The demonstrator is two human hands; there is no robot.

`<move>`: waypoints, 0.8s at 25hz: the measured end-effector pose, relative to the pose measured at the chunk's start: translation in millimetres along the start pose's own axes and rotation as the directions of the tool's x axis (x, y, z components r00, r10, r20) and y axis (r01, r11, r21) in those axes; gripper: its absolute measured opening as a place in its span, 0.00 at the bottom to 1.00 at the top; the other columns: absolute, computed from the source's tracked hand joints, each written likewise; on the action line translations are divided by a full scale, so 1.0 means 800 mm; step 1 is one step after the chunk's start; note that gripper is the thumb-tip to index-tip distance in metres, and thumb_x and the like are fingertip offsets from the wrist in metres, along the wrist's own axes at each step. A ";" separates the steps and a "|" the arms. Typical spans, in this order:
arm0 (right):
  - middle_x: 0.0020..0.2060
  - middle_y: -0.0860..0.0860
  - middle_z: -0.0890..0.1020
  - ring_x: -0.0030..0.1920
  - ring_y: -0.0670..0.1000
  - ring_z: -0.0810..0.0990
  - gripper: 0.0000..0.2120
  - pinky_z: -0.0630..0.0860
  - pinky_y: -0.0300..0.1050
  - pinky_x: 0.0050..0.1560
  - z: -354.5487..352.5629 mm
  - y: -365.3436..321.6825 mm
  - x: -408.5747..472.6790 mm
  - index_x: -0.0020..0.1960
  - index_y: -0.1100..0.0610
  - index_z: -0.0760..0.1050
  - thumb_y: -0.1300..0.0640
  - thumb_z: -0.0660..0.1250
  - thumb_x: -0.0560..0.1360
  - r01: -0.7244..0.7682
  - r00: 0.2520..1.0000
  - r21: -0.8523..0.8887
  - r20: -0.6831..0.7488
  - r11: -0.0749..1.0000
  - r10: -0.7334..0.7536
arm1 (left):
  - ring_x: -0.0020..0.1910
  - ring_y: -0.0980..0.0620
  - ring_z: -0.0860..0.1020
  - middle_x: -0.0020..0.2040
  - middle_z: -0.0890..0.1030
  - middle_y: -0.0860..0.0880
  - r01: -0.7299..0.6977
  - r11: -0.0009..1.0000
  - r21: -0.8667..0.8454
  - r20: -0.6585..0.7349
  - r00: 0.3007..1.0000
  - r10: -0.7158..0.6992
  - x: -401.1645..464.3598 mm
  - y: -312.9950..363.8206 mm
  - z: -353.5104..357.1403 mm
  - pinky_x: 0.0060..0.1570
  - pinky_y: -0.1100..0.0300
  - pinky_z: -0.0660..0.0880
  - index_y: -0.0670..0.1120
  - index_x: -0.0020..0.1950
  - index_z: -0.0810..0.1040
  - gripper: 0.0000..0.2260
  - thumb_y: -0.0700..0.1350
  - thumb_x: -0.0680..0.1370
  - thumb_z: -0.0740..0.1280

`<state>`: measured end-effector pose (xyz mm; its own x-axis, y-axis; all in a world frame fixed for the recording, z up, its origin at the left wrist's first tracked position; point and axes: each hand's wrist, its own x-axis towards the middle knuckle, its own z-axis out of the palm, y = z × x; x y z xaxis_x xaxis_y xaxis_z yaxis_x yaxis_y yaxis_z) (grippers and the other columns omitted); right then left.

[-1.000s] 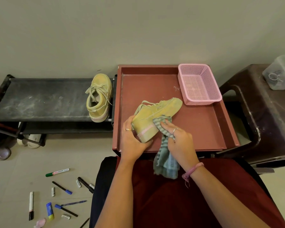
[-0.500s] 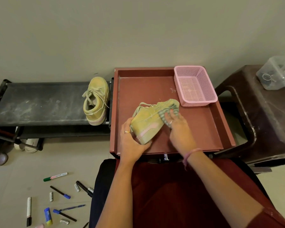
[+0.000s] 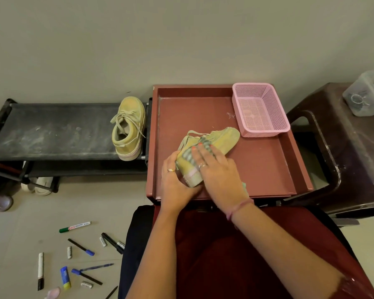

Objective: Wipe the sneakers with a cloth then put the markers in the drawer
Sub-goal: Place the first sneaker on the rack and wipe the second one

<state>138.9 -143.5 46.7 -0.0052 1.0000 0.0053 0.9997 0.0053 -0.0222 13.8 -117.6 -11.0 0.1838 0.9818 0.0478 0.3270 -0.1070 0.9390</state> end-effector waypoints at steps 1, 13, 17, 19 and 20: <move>0.70 0.54 0.70 0.68 0.58 0.69 0.23 0.77 0.52 0.50 -0.004 0.013 0.022 0.71 0.57 0.67 0.62 0.52 0.77 -0.066 0.997 0.013 0.039 0.998 0.065 | 0.62 0.56 0.69 0.63 0.70 0.50 -0.036 0.999 0.022 0.008 0.999 0.035 -0.001 -0.001 0.002 0.56 0.78 0.64 0.48 0.69 0.67 0.41 0.40 0.59 0.82; 0.66 0.50 0.74 0.57 0.55 0.75 0.23 0.61 0.40 0.60 0.018 0.025 -0.007 0.68 0.58 0.72 0.60 0.62 0.73 0.173 0.984 0.068 -0.044 0.983 -0.171 | 0.63 0.57 0.69 0.62 0.67 0.66 -0.129 0.989 0.068 0.019 0.992 0.128 -0.003 -0.006 0.000 0.62 0.61 0.70 0.56 0.68 0.65 0.40 0.46 0.62 0.82; 0.63 0.50 0.78 0.54 0.55 0.73 0.20 0.60 0.36 0.56 0.005 0.030 0.050 0.65 0.56 0.75 0.66 0.59 0.75 0.005 0.996 0.118 -0.090 0.993 0.006 | 0.64 0.53 0.69 0.64 0.70 0.54 -0.185 0.978 0.094 0.042 0.982 0.181 -0.004 -0.009 0.004 0.63 0.65 0.67 0.51 0.69 0.67 0.38 0.50 0.63 0.80; 0.66 0.48 0.74 0.59 0.54 0.71 0.23 0.60 0.38 0.60 -0.007 0.043 0.072 0.69 0.53 0.71 0.68 0.54 0.77 0.013 1.000 0.099 0.013 0.995 -0.015 | 0.66 0.55 0.68 0.66 0.70 0.52 -0.211 0.969 0.126 0.063 0.977 0.205 -0.005 -0.008 0.006 0.64 0.68 0.64 0.49 0.69 0.67 0.37 0.52 0.64 0.79; 0.66 0.48 0.74 0.59 0.55 0.70 0.23 0.61 0.40 0.60 -0.017 0.044 0.074 0.69 0.54 0.70 0.68 0.52 0.77 0.032 0.997 0.079 0.061 0.996 -0.037 | 0.66 0.56 0.67 0.66 0.69 0.51 -0.218 0.966 0.136 0.068 0.975 0.210 -0.005 -0.008 0.006 0.65 0.69 0.63 0.49 0.69 0.67 0.36 0.52 0.65 0.78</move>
<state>174.4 -83.9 59.5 -0.0439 0.9975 -0.0552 0.9942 0.0382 -0.1008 15.2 -121.5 -18.8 0.3109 0.9244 0.2211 0.4023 -0.3388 0.8505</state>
